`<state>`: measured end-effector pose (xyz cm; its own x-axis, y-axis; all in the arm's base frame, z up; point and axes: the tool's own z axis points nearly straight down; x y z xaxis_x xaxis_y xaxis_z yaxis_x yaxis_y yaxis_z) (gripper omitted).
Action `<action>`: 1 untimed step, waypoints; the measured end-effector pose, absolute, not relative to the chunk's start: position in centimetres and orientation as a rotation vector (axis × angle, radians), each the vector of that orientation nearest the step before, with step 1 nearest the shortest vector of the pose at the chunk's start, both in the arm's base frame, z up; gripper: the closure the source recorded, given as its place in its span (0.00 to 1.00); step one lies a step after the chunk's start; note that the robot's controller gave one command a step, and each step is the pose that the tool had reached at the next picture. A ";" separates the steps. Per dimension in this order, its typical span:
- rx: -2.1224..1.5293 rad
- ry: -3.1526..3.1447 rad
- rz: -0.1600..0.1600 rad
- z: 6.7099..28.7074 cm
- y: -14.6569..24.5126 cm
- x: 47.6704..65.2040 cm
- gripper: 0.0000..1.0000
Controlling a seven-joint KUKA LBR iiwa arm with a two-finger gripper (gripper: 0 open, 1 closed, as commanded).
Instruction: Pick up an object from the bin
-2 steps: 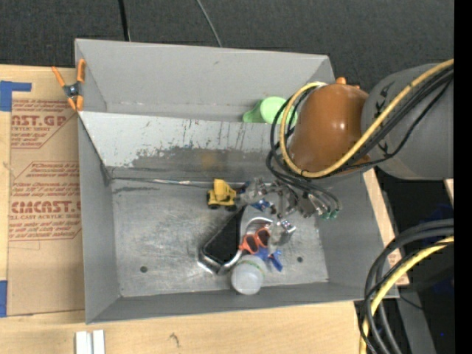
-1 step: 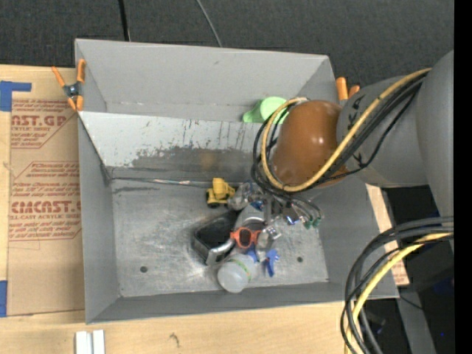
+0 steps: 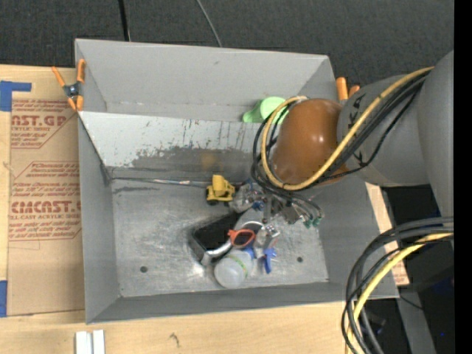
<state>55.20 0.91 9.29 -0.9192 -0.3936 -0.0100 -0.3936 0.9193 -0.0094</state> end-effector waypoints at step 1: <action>-0.629 3.066 -0.011 9.3 0.9 55.2 1.00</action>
Offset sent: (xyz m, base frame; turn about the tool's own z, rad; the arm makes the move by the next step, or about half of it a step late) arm 0.0000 0.0000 0.0180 0.0000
